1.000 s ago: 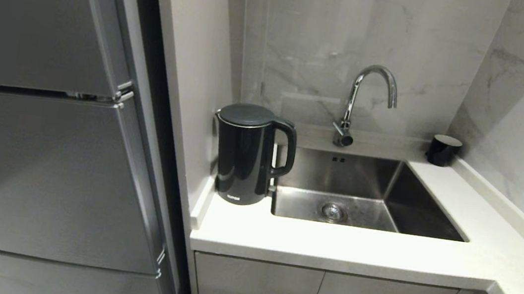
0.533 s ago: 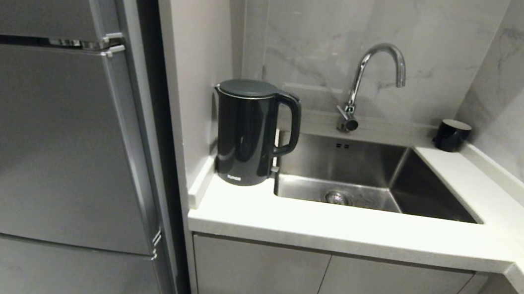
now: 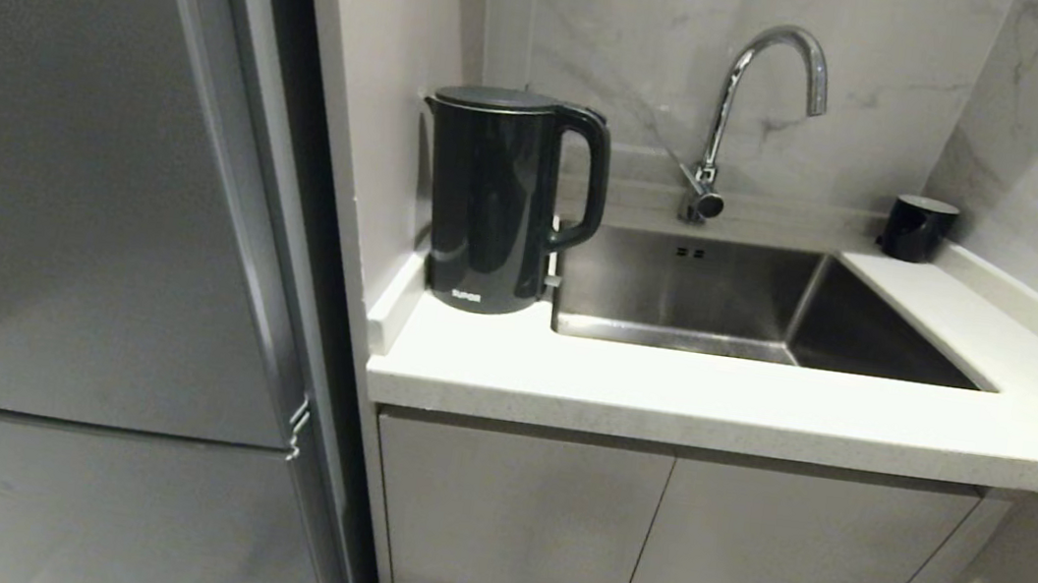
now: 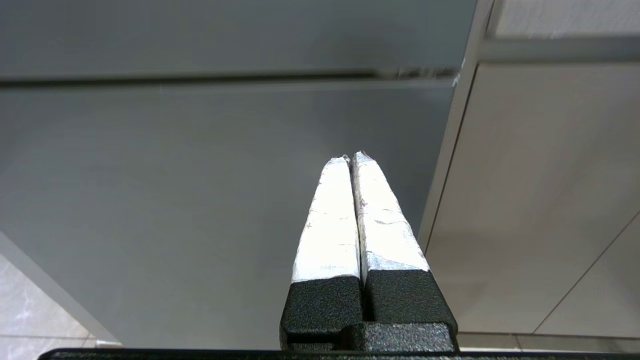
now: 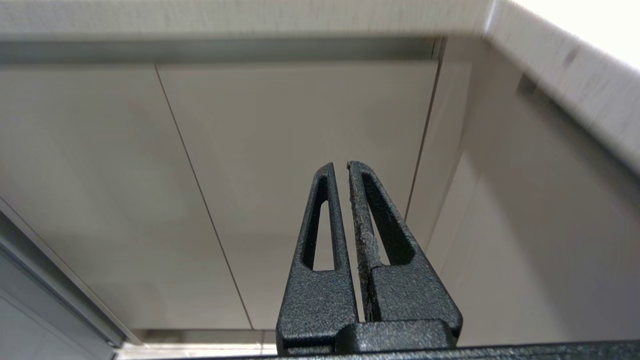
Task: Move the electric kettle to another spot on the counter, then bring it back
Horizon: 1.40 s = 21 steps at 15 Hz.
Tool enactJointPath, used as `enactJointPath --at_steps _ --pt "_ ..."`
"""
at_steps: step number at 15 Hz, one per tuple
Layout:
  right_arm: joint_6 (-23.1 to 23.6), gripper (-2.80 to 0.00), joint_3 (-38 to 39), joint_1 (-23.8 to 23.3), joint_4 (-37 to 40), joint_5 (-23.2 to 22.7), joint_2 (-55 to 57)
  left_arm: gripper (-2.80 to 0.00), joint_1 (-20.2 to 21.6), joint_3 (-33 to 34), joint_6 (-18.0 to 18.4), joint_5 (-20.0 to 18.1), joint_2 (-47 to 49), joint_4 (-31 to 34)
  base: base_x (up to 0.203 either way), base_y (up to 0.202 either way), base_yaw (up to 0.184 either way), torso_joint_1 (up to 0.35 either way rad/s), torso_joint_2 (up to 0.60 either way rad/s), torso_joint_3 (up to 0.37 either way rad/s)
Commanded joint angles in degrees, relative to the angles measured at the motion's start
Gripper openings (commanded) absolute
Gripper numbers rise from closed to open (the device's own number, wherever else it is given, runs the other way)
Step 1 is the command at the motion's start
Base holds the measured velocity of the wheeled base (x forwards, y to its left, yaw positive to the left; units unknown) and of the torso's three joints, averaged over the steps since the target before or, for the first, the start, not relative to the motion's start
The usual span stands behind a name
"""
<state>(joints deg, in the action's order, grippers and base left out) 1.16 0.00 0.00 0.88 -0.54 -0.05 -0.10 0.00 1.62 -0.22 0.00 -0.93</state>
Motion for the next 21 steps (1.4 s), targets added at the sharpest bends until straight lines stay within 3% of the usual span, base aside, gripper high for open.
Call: enactJointPath --at_steps 1,6,21 --pt "0.1 -2.8 0.0 0.0 0.0 0.0 0.0 -2.8 0.0 0.4 0.0 0.0 0.1 0.0 0.0 0.0 0.0 -0.046 0.45 0.404" --pt "0.1 -2.8 0.0 0.0 0.0 -0.1 0.0 -2.8 0.0 0.4 0.0 0.0 0.1 0.0 0.0 0.0 0.0 -0.03 0.35 0.314" --pt "0.2 -2.8 0.0 0.0 0.0 -0.1 0.0 -2.8 0.0 0.4 -1.1 0.0 0.1 0.0 0.0 0.0 0.0 -0.001 0.01 0.009"
